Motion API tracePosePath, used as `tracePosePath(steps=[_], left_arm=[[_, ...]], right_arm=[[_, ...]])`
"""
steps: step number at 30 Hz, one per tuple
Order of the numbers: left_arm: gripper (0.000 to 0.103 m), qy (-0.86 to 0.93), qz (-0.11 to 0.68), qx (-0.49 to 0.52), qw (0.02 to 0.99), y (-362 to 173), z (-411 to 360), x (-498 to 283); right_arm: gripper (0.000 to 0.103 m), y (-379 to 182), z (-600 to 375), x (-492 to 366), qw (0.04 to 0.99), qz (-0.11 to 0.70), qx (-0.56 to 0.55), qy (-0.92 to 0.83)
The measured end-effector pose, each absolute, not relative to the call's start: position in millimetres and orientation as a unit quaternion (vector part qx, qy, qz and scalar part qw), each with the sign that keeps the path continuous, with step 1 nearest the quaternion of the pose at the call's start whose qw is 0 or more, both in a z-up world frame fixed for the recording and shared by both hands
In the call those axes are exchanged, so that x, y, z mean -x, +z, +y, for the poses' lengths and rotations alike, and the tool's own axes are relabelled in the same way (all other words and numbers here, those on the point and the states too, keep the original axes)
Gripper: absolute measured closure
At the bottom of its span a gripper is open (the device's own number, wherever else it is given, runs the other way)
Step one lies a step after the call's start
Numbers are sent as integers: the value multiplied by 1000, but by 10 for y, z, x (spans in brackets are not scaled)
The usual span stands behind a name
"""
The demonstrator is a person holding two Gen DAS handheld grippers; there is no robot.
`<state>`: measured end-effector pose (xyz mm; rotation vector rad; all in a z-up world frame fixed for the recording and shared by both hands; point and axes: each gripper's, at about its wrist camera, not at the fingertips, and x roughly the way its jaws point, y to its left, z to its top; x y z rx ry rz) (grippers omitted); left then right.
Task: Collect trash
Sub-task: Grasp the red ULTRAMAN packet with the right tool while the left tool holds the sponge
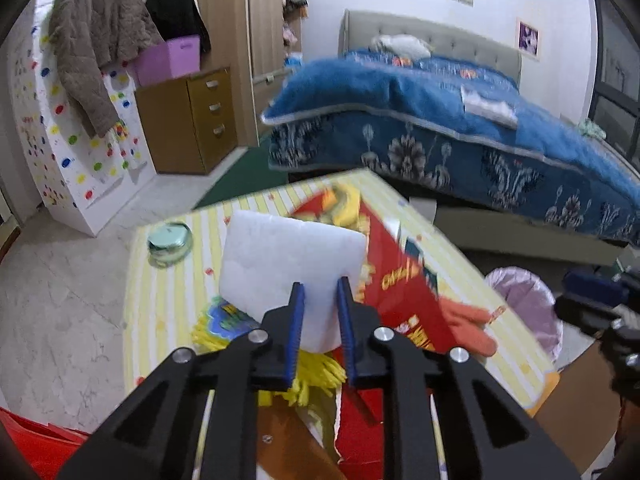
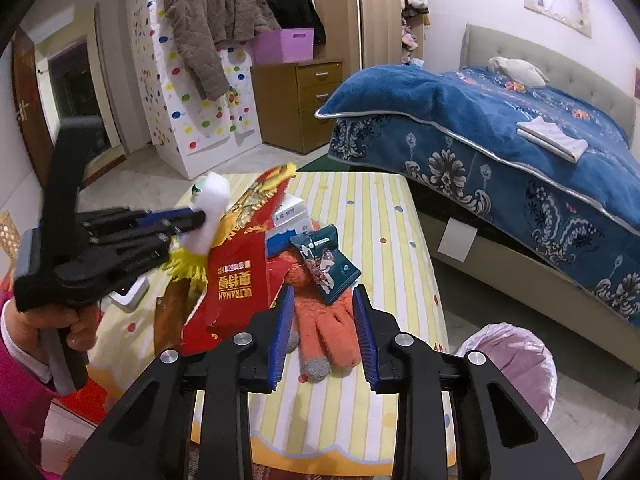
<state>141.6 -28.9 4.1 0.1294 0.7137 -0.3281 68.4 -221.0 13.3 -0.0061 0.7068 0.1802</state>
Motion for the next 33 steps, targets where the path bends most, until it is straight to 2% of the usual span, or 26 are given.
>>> tracePosePath(steps=[2,4,6,14,26,29,31,33], left_arm=[[88,-153,331,-59,929,175,-226,-1322],[88,-145,319,-50,935,302,-137,-1210],[88,-138,307,-40,941,402,-29,-1075],[88,-86,308,-44,946,315,210,-683],[88,-83,348,-33,933,-59,306,-798],[88,-84,352,-33,932,-99,305,-809],[88,-84,355,-33,931,-123,306,-802],[88,-83,355,-33,931,-125,311,-799]], right_arm=[[70,152,-2175,-668,934,344,7,93],[63,156,-2145,-662,933,345,6,100],[45,142,-2097,-681,932,346,6,107],[44,-69,-1812,-921,919,363,12,150],[44,-404,-1641,-1420,897,409,-1,169],[48,-423,-1626,-1462,893,414,-7,178],[59,-400,-1606,-1449,893,412,-8,184],[74,-366,-1581,-1439,892,410,-7,189]])
